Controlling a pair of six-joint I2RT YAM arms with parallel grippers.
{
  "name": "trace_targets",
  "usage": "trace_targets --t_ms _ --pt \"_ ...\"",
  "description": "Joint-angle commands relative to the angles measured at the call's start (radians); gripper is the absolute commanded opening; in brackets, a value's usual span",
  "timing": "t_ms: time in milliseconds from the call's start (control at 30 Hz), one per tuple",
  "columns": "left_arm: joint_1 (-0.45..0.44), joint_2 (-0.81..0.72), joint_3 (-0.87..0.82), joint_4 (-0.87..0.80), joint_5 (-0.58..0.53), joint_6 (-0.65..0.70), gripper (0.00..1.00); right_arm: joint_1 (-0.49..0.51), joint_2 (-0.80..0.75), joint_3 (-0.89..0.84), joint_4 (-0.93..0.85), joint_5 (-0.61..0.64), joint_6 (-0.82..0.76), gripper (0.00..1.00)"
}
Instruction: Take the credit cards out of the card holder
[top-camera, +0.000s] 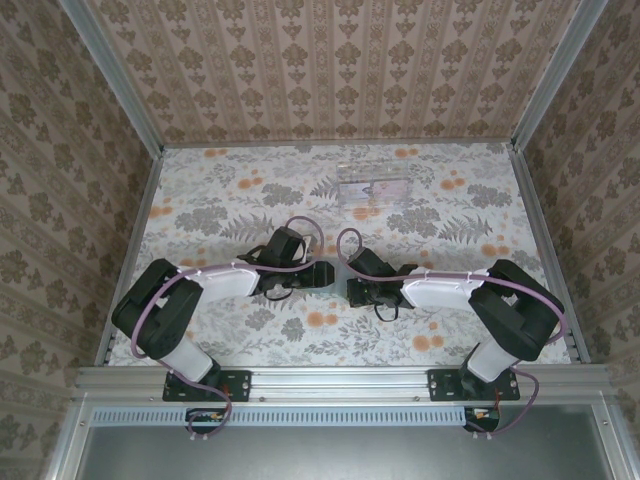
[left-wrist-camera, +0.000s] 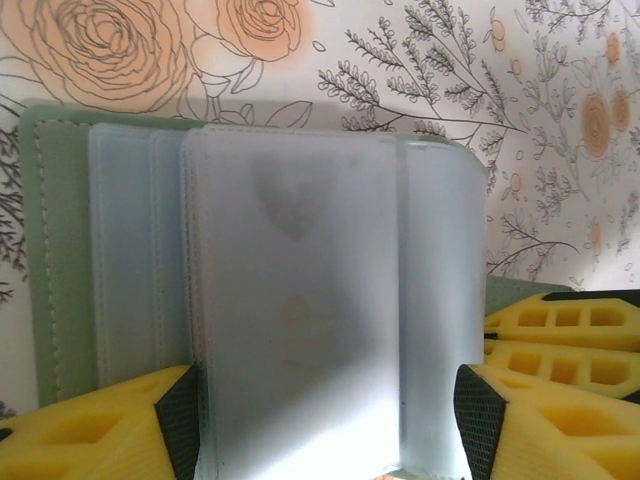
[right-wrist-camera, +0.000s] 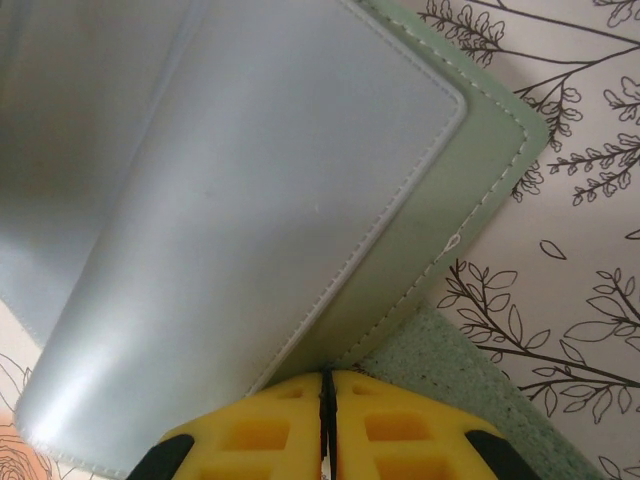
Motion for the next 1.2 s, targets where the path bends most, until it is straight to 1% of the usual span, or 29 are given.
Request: trace_targets --t_ms 0,200,433,667,800,967,1167 --pt "-0.016 0.015 -0.013 0.062 0.09 -0.03 0.7 0.0 0.022 0.001 0.014 -0.025 0.01 0.13" --pt "-0.017 -0.004 -0.016 0.095 0.121 -0.045 0.72 0.0 0.024 0.001 0.016 -0.023 0.009 0.13" --pt "-0.017 -0.053 -0.02 0.09 0.119 -0.048 0.78 0.001 0.03 -0.001 0.02 -0.026 0.012 0.13" --pt "-0.017 -0.099 -0.021 0.081 0.114 -0.038 0.79 0.001 0.037 0.003 0.019 -0.03 0.014 0.13" --pt "-0.019 -0.098 -0.016 0.075 0.116 -0.037 0.79 0.001 0.037 0.004 0.019 -0.03 0.014 0.13" --pt "-0.019 -0.096 -0.015 0.054 0.096 -0.032 0.79 0.0 0.037 0.004 0.017 -0.03 0.015 0.13" --pt "-0.014 -0.153 -0.03 0.012 0.004 -0.028 0.79 0.001 0.034 0.003 0.016 -0.027 0.013 0.13"
